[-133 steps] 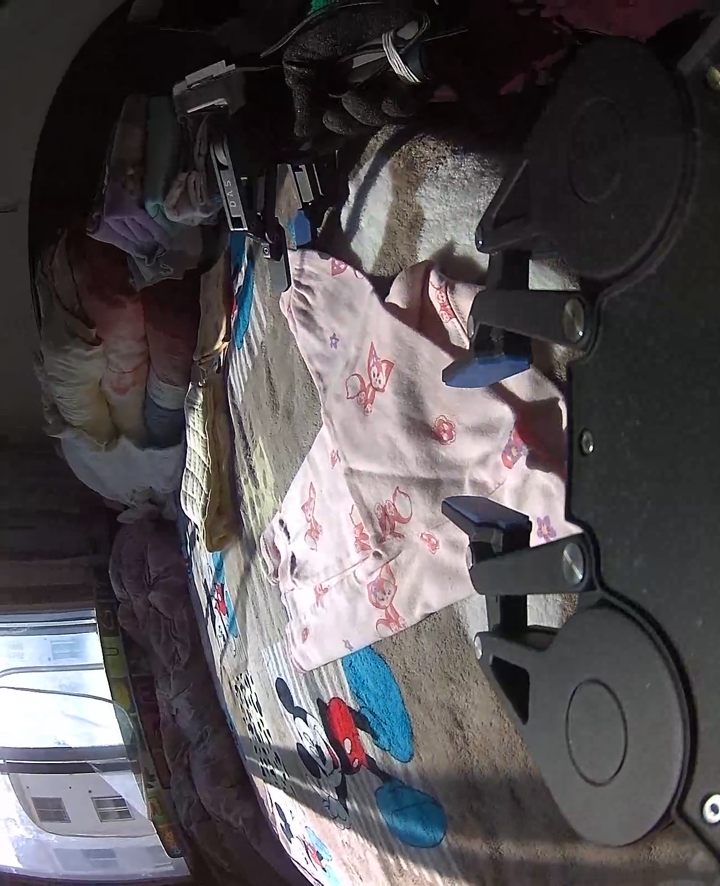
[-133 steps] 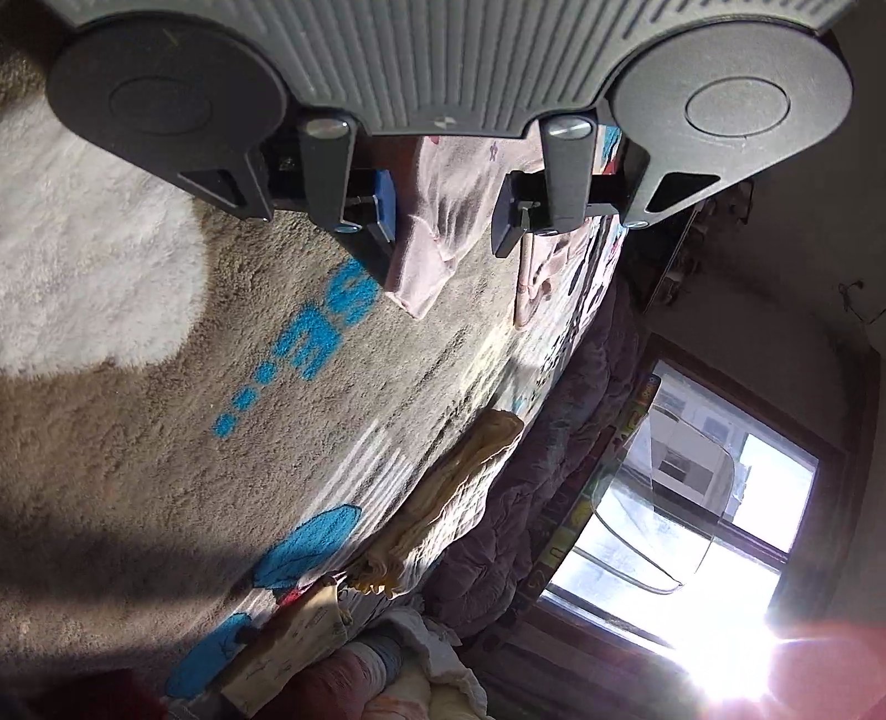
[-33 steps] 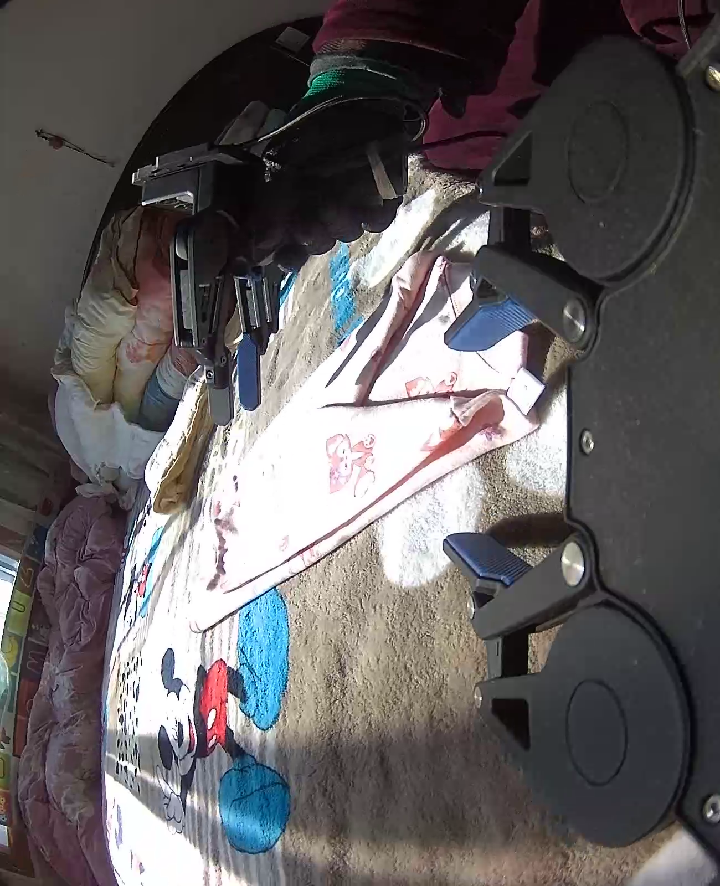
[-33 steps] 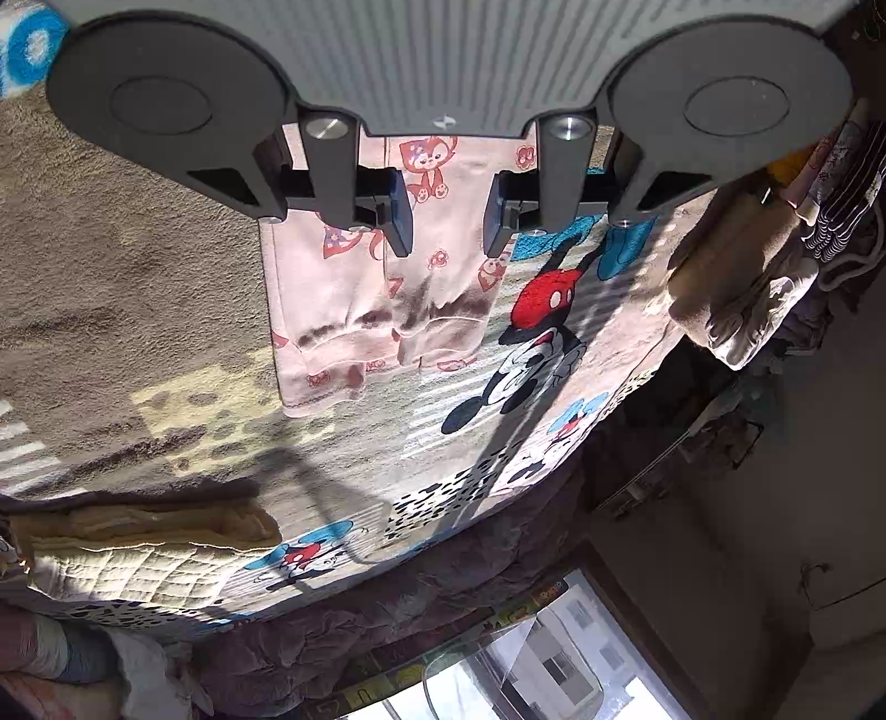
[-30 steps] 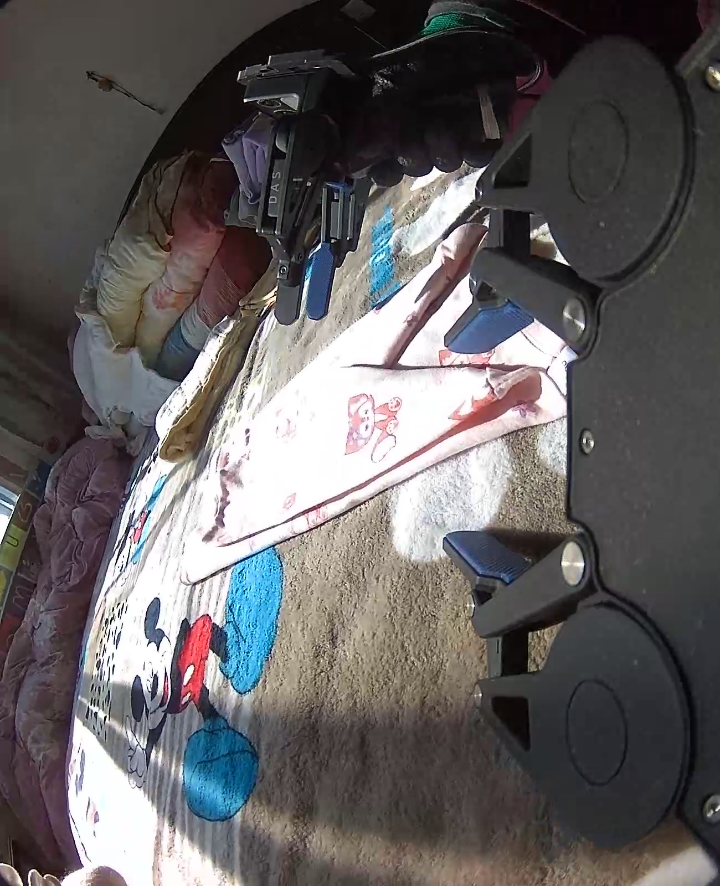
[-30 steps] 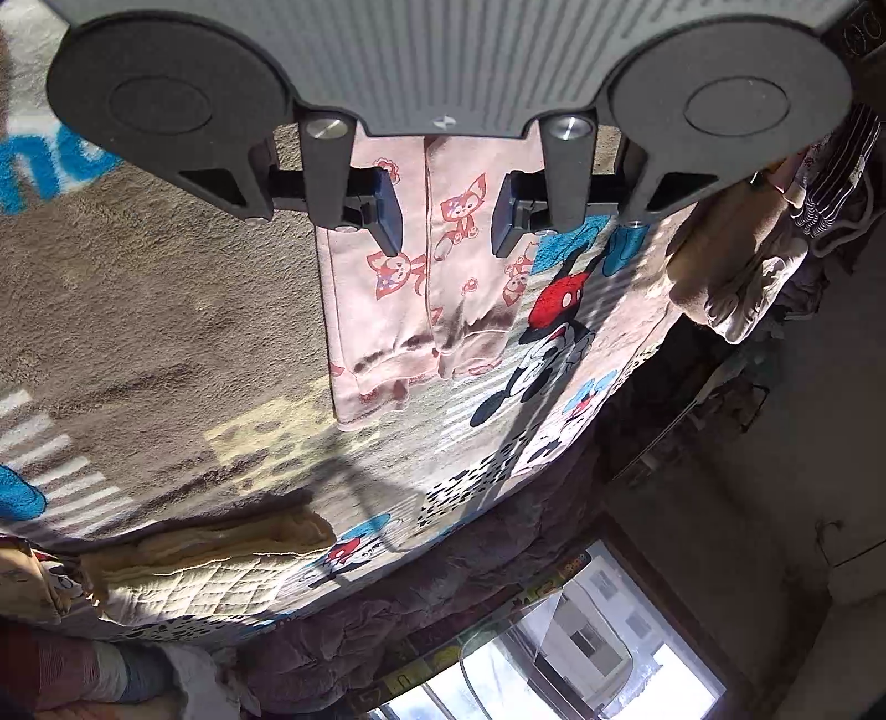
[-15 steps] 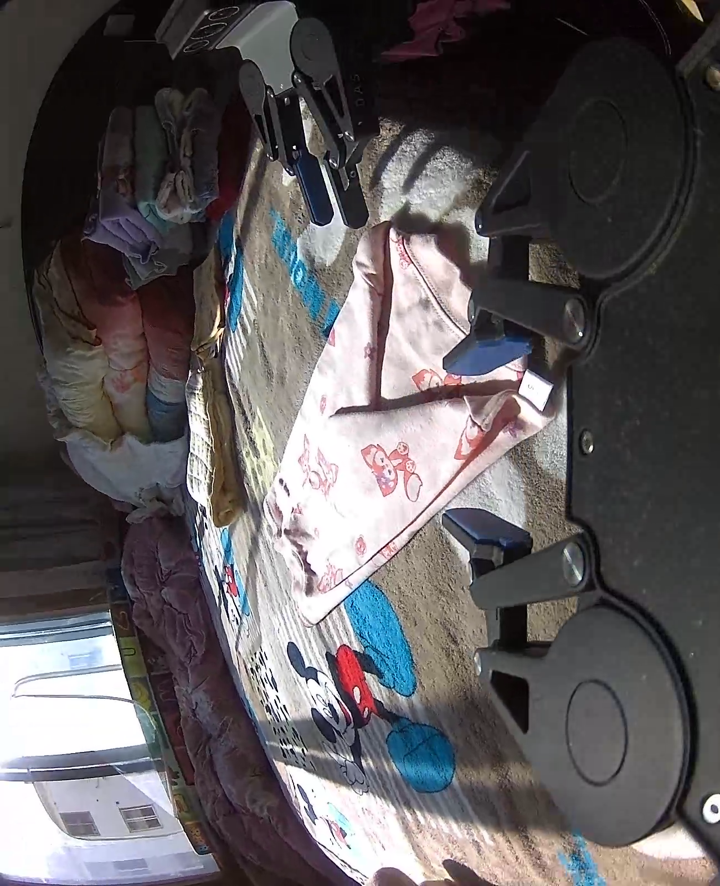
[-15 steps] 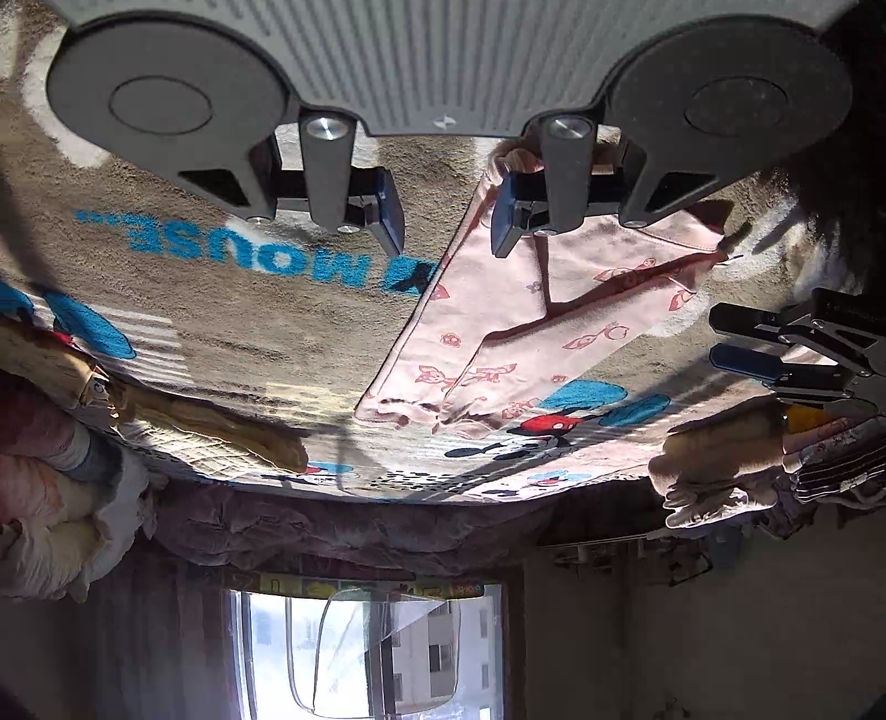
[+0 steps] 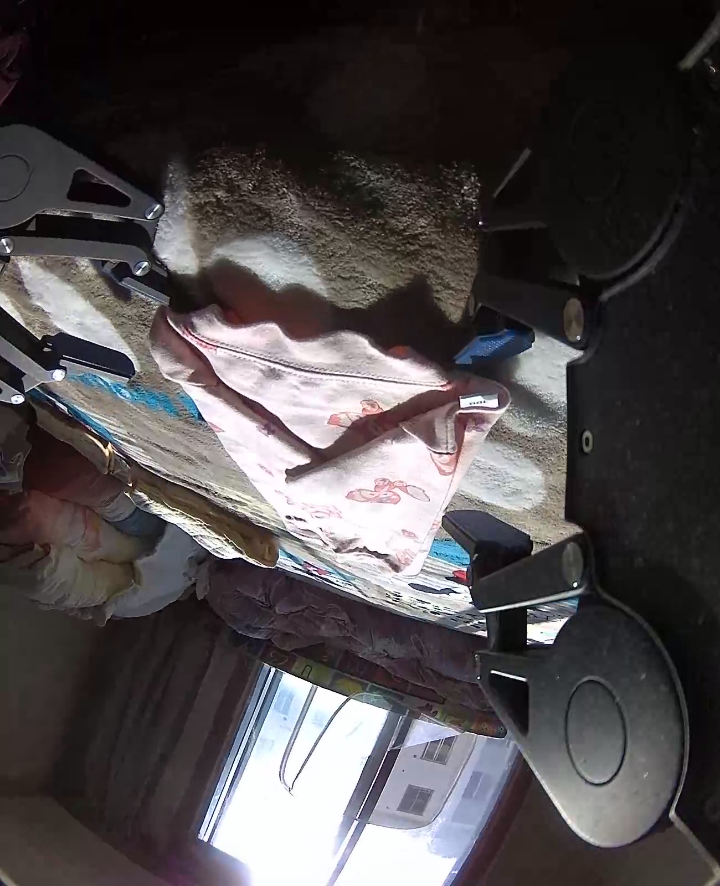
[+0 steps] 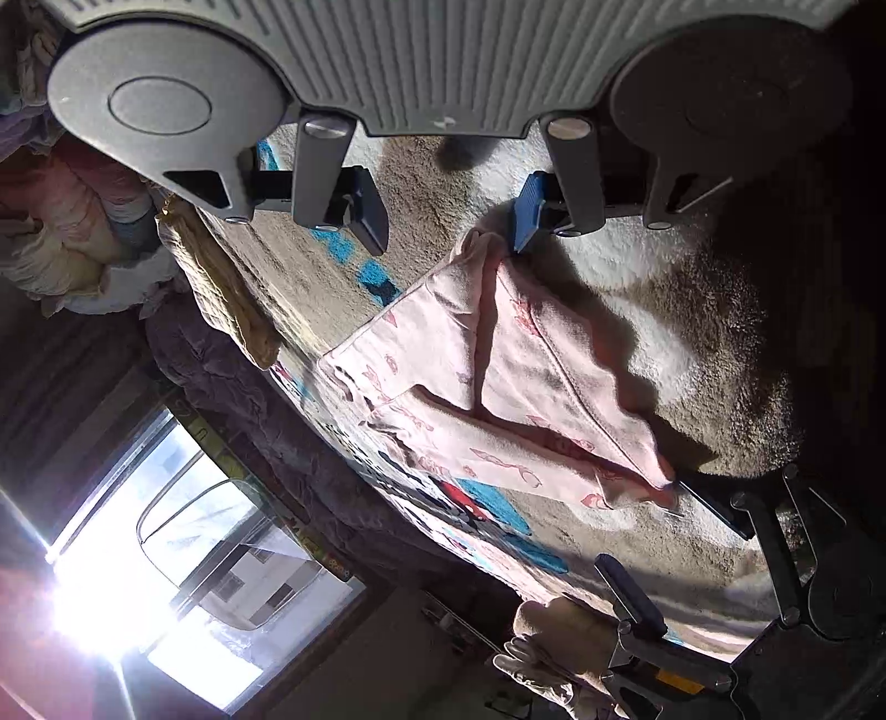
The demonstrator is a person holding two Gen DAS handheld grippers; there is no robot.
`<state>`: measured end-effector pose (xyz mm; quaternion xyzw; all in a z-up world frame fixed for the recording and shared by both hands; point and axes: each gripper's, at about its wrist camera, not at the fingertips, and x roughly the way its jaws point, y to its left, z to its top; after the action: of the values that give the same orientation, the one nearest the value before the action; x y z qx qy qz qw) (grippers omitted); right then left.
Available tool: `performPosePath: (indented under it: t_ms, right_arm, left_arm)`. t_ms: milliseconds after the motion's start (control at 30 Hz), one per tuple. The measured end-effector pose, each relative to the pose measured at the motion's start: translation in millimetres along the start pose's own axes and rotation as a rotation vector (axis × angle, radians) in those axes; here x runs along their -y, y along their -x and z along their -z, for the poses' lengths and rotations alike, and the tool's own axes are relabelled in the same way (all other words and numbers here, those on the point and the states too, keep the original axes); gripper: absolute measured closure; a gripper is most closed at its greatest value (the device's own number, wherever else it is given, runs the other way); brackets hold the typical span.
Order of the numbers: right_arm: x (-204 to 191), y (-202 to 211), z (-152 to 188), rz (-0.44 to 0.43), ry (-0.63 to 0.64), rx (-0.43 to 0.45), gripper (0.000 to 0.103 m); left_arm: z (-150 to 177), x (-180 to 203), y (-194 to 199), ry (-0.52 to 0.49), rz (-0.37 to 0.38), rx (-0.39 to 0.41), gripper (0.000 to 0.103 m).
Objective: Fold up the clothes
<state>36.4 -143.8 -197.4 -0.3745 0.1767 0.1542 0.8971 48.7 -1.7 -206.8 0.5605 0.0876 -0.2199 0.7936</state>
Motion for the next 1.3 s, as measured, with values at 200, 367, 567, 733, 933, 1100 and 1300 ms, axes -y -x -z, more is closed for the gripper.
performPosePath:
  t_ms: [200,367,567,733,933,1100,1300]
  right_arm:
    - [-13,-2,-8,0.051,0.085,0.003,0.055]
    - [-13,13,-11,0.017,0.085,-0.038,0.055]
    - [-24,6,-37,-0.042,0.012,-0.015,0.054]
    - [-30,4,-32,0.085,0.118,-0.014,0.048]
    - [-30,22,-20,0.139,0.147,0.049,0.042]
    - [-37,10,-22,0.088,0.144,0.021,0.045]
    - [-33,-9,-34,0.056,0.213,-0.015,0.042]
  left_arm:
    - [4,-4,8,-0.026,-0.012,0.009,0.044]
    - [6,-2,7,-0.035,-0.010,0.001,0.044]
    - [1,-2,6,-0.011,-0.014,-0.002,0.043]
    - [0,-2,6,0.014,-0.015,-0.003,0.040]
    - [0,-5,7,0.034,-0.014,-0.002,0.035]
    - [1,-6,6,0.033,-0.012,-0.002,0.033]
    - [2,-9,4,0.042,-0.013,0.003,0.033]
